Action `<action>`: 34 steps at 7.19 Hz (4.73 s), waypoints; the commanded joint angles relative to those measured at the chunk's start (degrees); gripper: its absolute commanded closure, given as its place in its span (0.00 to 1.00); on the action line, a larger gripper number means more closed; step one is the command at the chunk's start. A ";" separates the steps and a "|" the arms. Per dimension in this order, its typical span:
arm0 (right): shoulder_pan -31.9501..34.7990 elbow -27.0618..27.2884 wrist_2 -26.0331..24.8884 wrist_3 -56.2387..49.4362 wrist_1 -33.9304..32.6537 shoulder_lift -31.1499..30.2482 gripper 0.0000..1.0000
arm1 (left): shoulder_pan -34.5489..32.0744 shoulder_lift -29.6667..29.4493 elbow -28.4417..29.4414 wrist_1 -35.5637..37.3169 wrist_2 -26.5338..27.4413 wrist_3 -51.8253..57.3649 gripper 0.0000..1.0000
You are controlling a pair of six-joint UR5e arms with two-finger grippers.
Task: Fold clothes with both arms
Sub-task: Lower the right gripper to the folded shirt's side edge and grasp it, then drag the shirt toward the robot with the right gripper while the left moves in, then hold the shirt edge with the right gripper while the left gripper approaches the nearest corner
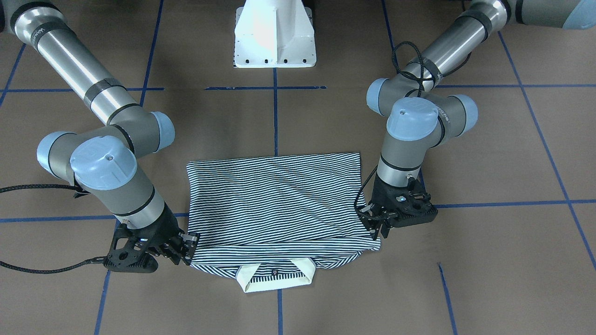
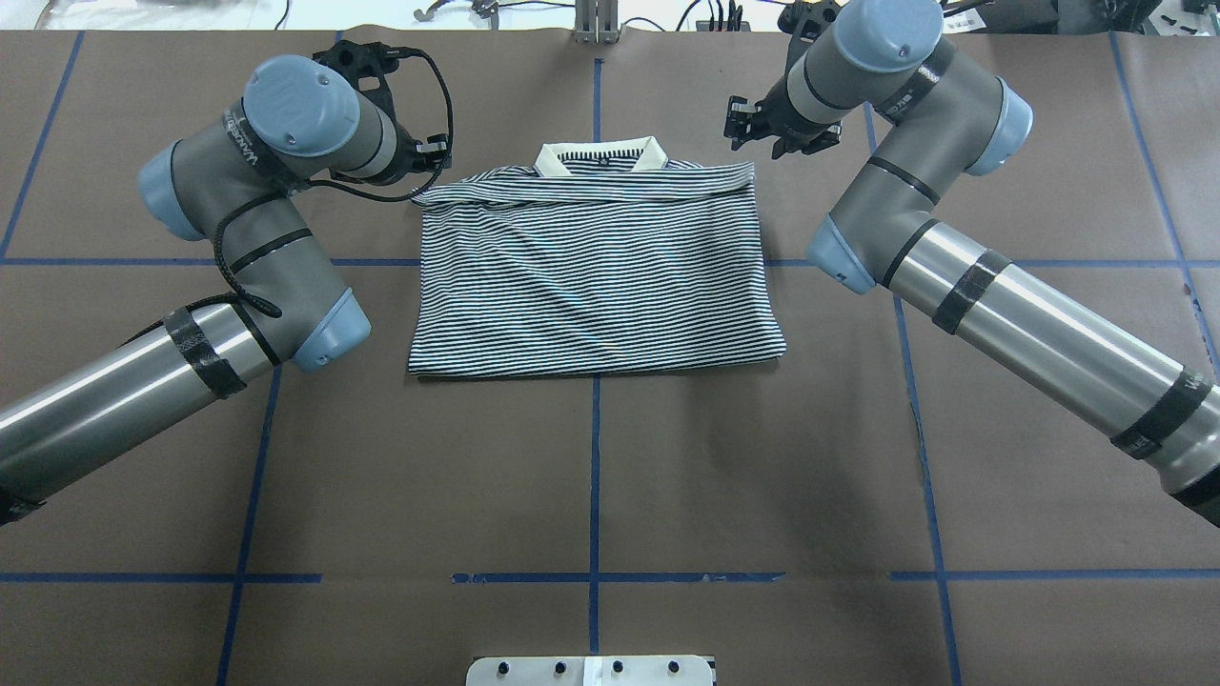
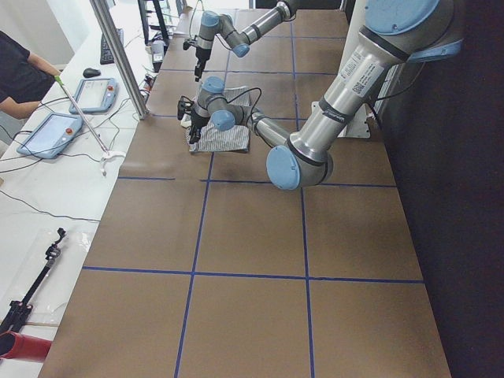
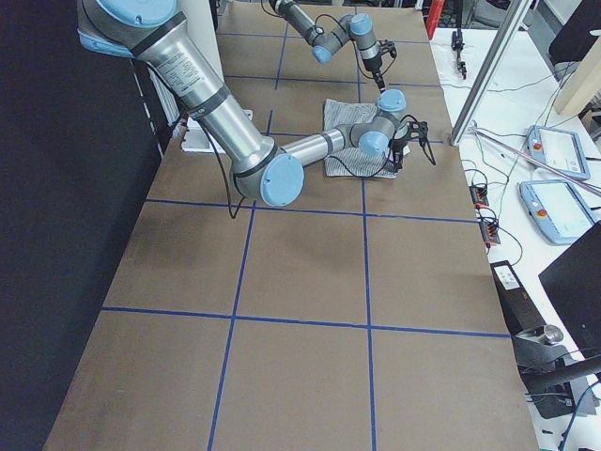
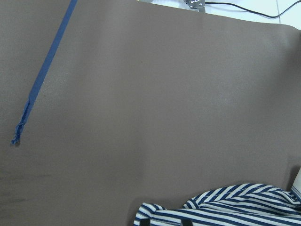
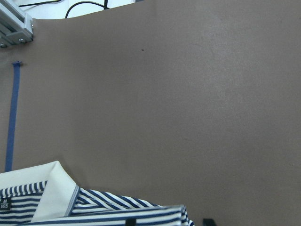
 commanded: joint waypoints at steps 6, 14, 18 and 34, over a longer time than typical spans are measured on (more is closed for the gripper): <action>-9.49 26.89 1.51 11.26 -12.71 -16.66 0.00 | 0.06 -1.06 -1.15 0.36 -0.44 -0.55 0.00; -14.88 25.94 -1.07 10.40 -15.47 -17.97 0.98 | 0.14 -1.06 -2.65 0.80 -0.44 -0.55 0.00; -12.60 30.21 3.42 7.59 -15.55 -21.38 1.00 | 0.14 -1.06 -3.52 0.89 -0.44 -0.55 0.00; -23.49 58.63 -4.93 16.37 -12.92 -35.13 0.00 | 22.18 4.38 -25.07 22.51 -2.23 -29.19 0.04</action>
